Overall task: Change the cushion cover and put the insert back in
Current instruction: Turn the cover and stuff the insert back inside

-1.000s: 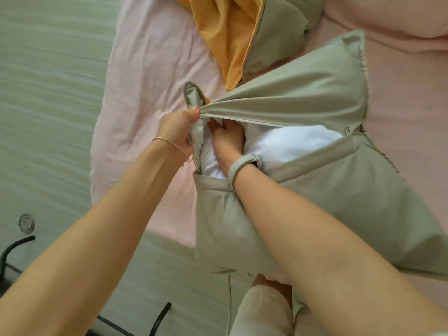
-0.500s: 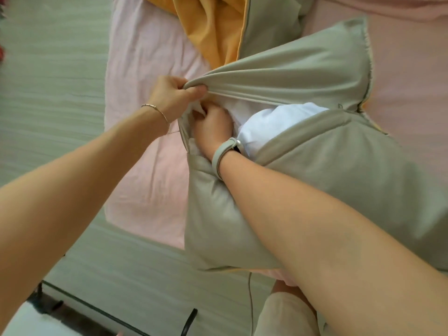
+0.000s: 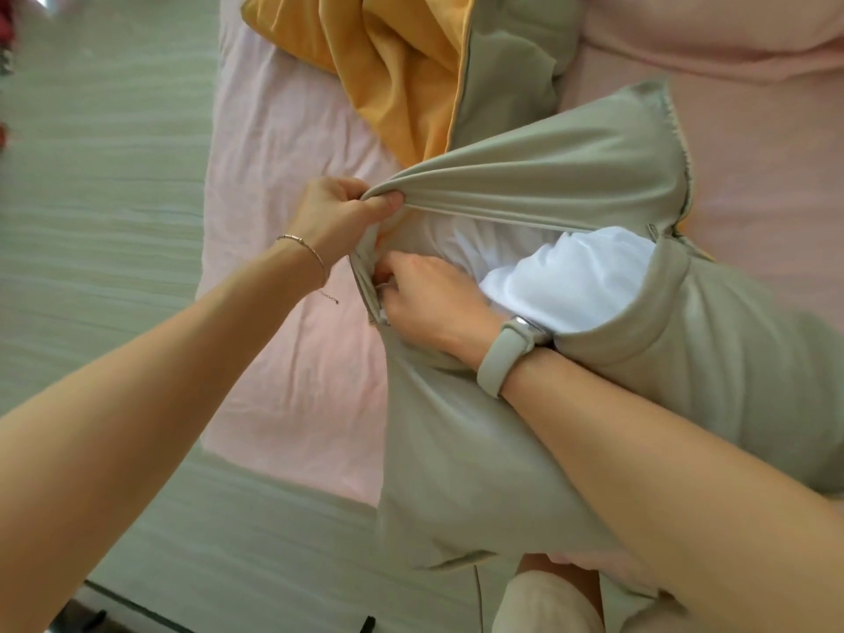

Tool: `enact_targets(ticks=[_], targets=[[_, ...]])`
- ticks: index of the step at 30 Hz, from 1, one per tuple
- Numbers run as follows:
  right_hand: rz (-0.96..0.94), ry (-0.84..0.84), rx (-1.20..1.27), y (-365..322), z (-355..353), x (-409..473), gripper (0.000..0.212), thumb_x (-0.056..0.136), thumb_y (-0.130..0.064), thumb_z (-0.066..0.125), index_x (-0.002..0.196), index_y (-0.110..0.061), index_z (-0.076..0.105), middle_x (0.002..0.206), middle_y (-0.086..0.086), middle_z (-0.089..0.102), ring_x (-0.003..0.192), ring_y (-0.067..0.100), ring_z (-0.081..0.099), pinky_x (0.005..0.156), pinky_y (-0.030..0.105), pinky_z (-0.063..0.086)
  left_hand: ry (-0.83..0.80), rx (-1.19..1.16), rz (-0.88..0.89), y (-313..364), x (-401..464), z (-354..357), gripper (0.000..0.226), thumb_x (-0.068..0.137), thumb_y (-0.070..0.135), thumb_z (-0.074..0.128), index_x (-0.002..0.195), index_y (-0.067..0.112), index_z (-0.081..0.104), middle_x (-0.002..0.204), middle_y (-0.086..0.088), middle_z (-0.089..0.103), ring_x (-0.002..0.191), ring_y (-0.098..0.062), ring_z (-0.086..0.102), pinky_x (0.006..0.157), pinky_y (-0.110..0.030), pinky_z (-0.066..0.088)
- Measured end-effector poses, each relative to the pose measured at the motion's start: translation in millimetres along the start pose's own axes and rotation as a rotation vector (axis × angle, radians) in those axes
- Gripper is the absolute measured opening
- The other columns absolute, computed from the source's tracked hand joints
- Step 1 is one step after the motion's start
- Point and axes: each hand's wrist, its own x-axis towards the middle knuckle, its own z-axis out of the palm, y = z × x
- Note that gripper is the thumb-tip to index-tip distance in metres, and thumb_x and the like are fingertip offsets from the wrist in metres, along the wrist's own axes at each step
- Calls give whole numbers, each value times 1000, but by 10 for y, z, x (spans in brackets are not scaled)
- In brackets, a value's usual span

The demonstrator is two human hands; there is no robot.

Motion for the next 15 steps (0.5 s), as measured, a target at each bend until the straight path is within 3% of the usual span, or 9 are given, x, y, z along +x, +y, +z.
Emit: enact_targets(ticks=[4,7,11,15], targets=[[-44,-185,-5,53,-149,0,30,92,-22,35,108,-21,61,124,5,58,113,29,51,93,36,40,-37,7,52,117,-5,-9,17,82,17,68,69,7,64,78,-14,52,72,-22,46,67,-35,38],[-150,-161,-212,153,29,66,39,96,-26,30,132,-19,46,146,1,37,132,23,33,110,36,24,-38,27,38,56,-10,-24,18,82,19,68,67,11,64,76,-14,53,72,-22,46,66,-35,36],[-199,-63,-344,288,262,274,51,96,-29,31,145,-17,23,155,1,16,141,17,12,113,33,11,-35,-20,-19,-71,-10,-46,12,79,20,69,73,10,67,78,-15,59,70,-23,54,66,-35,43],[-222,-51,-419,381,469,630,62,94,-30,37,148,-13,12,155,5,10,143,19,5,117,35,5,-4,-146,-78,-104,82,-42,16,87,10,62,71,10,64,51,4,64,49,-7,59,54,-20,50]])
